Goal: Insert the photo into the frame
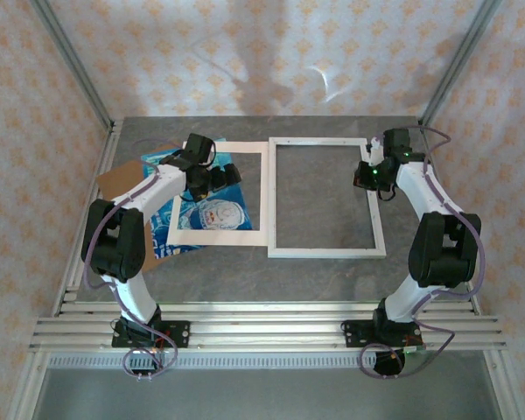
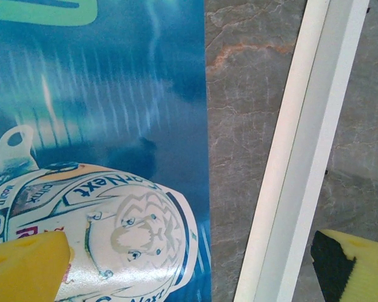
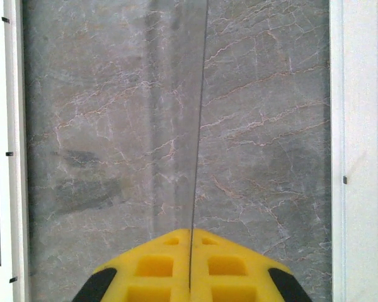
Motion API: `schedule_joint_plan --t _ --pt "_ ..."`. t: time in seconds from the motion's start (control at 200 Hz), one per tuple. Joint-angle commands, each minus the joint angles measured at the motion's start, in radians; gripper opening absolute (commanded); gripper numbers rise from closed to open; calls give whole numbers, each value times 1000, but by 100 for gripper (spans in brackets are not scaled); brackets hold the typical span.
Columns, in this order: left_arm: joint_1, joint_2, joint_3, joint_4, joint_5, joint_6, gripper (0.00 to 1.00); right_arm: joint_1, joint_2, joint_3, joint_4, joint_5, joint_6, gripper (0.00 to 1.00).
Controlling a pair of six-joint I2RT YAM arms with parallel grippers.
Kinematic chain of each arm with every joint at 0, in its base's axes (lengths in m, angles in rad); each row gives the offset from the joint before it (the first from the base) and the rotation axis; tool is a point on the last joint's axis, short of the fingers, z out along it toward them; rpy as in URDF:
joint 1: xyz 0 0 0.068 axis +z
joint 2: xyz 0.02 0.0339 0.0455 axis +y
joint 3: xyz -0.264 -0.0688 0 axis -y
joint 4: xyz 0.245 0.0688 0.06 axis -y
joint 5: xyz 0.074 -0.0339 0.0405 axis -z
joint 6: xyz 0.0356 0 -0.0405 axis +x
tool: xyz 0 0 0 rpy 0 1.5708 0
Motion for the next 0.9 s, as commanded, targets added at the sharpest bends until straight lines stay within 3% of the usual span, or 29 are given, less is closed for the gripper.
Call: schedule_joint_plan --t 0.0,0.29,0.405,0.52,0.646,0.796,0.896 --pt "-5 -21 -9 10 7 -18 100 -6 1 4 2 10 -19 0" --pt "-8 -14 -7 14 16 -11 100 -7 8 -12 47 -79 -18 0" --pt "-47 4 15 3 15 21 99 -10 14 -11 69 -105 -12 27" --pt "-123 43 75 -57 -51 56 99 -31 46 8 92 -168 12 38" --pt "-208 96 118 -74 -98 53 98 -45 110 58 73 -228 20 41" --pt "-300 164 136 -64 -107 22 96 -48 168 125 35 -200 24 42" --pt "-340 199 135 -60 -127 3 95 -52 176 150 19 -179 42 30"
